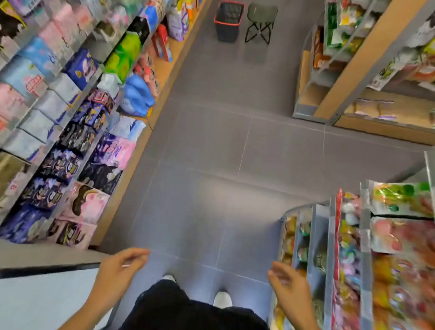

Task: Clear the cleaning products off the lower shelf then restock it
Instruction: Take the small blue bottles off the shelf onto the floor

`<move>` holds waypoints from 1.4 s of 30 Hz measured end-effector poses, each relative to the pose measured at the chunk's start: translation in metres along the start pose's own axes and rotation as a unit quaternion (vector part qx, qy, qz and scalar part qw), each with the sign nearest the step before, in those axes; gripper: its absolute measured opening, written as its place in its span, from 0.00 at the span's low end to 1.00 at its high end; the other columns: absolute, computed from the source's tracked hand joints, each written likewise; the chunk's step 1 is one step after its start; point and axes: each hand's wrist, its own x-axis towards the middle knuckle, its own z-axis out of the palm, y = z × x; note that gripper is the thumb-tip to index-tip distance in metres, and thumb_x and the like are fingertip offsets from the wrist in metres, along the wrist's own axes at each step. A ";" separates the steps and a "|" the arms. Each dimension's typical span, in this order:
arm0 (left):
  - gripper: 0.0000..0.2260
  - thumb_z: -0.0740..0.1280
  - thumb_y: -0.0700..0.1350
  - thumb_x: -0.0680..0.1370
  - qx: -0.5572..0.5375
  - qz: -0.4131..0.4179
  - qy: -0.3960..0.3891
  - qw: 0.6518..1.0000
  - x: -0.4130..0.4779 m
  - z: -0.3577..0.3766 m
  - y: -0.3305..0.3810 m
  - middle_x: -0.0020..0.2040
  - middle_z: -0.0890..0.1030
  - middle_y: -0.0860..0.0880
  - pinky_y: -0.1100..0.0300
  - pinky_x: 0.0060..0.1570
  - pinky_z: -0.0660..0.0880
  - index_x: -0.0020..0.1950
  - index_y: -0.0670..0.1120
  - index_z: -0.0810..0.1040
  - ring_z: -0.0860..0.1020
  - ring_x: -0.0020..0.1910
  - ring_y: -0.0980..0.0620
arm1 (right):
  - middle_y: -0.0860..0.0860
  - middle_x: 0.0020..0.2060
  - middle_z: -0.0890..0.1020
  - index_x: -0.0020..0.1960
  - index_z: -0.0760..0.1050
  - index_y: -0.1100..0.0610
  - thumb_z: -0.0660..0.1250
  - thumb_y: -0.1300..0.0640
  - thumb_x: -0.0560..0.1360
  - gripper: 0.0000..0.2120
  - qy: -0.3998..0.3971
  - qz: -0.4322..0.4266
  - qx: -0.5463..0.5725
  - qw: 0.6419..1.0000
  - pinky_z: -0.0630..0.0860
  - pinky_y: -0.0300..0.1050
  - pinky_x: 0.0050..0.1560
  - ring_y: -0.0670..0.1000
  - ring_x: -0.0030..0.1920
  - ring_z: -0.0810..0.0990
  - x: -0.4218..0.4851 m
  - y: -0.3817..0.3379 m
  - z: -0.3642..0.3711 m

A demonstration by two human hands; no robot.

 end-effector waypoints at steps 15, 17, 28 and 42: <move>0.05 0.71 0.41 0.79 0.000 -0.070 0.025 0.997 0.138 -0.030 0.030 0.46 0.84 0.57 0.65 0.48 0.73 0.49 0.50 0.84 0.81 0.49 0.56 | 0.52 0.53 0.84 0.62 0.80 0.59 0.71 0.58 0.78 0.14 -0.043 -0.029 -0.082 0.995 0.77 0.49 0.59 0.52 0.54 0.82 0.143 -0.152 0.008; 0.05 0.71 0.41 0.79 0.000 -0.070 0.007 0.998 0.174 -0.036 0.045 0.48 0.84 0.56 0.60 0.53 0.75 0.51 0.51 0.83 0.81 0.50 0.56 | 0.52 0.54 0.84 0.63 0.79 0.58 0.70 0.58 0.78 0.14 -0.038 -0.026 -0.102 0.994 0.78 0.50 0.60 0.52 0.54 0.82 0.166 -0.174 0.010; 0.11 0.71 0.45 0.79 0.161 0.041 -0.090 0.982 0.371 -0.046 0.188 0.54 0.83 0.55 0.54 0.59 0.76 0.61 0.51 0.83 0.80 0.53 0.55 | 0.50 0.58 0.83 0.65 0.79 0.55 0.71 0.56 0.77 0.16 0.023 0.061 -0.130 0.989 0.78 0.50 0.58 0.52 0.57 0.81 0.281 -0.242 -0.014; 0.09 0.69 0.44 0.80 0.204 -0.024 -0.072 0.976 0.576 -0.009 0.352 0.54 0.84 0.51 0.54 0.57 0.75 0.59 0.48 0.83 0.81 0.52 0.50 | 0.50 0.59 0.83 0.64 0.79 0.57 0.72 0.57 0.77 0.16 -0.027 0.025 -0.128 0.991 0.74 0.44 0.57 0.52 0.56 0.80 0.541 -0.398 -0.068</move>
